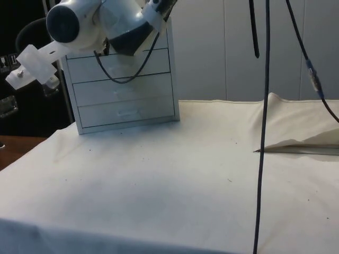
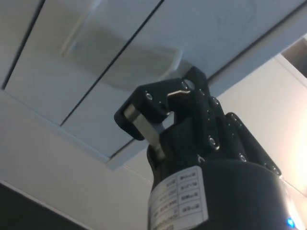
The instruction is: Open the drawer, then close it.
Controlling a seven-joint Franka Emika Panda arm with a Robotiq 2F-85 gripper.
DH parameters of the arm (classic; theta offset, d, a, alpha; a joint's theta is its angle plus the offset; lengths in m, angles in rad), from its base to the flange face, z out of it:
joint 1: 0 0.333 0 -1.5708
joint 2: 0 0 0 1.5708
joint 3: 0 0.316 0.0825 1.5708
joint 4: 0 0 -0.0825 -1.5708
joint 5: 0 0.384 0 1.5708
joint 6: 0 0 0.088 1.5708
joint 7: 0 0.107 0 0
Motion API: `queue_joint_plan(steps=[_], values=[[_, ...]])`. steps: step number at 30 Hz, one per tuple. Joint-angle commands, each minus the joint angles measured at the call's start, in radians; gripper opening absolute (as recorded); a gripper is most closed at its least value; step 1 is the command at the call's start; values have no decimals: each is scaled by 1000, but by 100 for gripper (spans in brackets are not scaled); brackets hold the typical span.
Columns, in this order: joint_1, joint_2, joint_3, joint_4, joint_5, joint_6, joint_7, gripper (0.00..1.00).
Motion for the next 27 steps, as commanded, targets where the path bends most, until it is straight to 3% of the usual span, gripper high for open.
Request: queue_joint_plan(steps=[1, 8, 9, 14, 27], values=[[9, -9, 0, -6, -4, -10, -1, 0], [35, -24, 1, -8, -8, -55, -9, 0], [30, -15, 2, 0, -1, -55, -5, 0], [46, -42, 1, -7, -11, -66, -23, 0], [56, -68, 13, -2, 3, -64, -47, 0]])
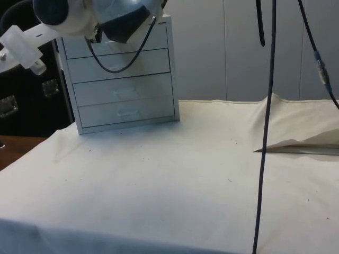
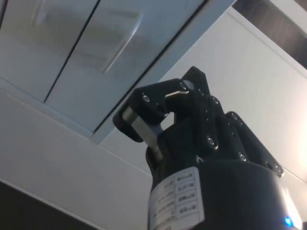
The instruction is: Open the drawer, then close it.
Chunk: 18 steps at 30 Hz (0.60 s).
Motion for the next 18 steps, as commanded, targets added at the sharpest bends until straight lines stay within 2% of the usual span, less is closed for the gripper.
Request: queue_joint_plan(steps=[1, 7, 8, 9, 15, 16, 18], values=[[-1, -5, 6, -1, 9, 6, -15, 0], [-4, -10, 26, 3, 25, 13, -39, 0], [0, -5, 19, 4, 12, 4, -23, 0], [-4, -10, 28, 4, 29, 14, -42, 0], [-5, -14, 42, 5, 49, 20, -58, 0], [0, -9, 39, 6, 42, 10, -46, 0], [-5, -16, 49, 7, 61, 23, -64, 0]])
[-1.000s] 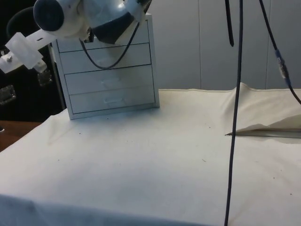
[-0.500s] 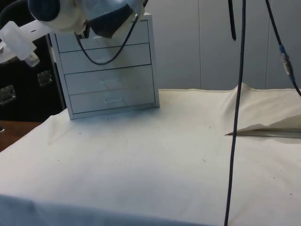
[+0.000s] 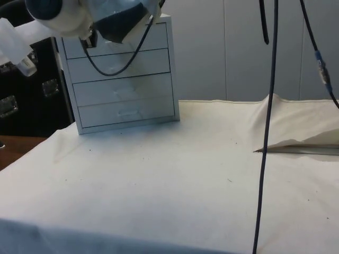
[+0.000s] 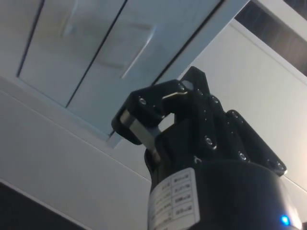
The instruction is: Open the drawer, then close it.
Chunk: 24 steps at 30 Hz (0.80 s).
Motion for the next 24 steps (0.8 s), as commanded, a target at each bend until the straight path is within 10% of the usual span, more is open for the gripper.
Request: queue_joint_plan(steps=[1, 11, 24], values=[[-5, -5, 8, 0, 15, 12, -16, 0], [-9, -10, 15, 0, 53, 31, -13, 0], [-11, -11, 14, -1, 61, 39, -3, 69]])
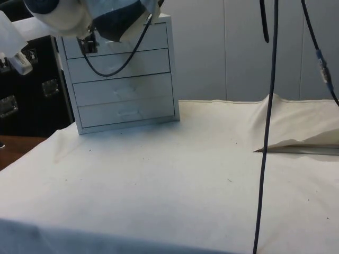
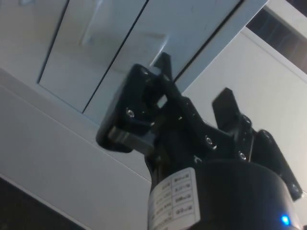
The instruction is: Open the drawer, then close it.
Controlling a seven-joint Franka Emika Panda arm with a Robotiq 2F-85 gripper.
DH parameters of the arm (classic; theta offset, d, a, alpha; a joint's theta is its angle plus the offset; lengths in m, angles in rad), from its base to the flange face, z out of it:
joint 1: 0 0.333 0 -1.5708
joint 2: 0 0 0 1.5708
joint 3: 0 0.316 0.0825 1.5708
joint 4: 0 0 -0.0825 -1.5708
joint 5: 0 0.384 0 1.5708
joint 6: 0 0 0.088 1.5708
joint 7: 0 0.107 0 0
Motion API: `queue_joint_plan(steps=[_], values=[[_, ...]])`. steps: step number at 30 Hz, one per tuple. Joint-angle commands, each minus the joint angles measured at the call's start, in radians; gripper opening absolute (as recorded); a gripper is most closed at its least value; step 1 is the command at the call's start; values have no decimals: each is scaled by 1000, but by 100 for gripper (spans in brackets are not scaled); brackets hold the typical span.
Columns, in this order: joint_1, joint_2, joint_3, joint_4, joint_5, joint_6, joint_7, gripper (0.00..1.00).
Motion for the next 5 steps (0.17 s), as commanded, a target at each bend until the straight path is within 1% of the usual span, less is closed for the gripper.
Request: queue_joint_plan(steps=[1, 2, 5], values=[[0, 0, 0, 0, 0, 0, 0, 74], [-4, -5, 4, -2, 8, 10, -6, 79], [-2, -3, 3, -1, 5, 6, -4, 94]])
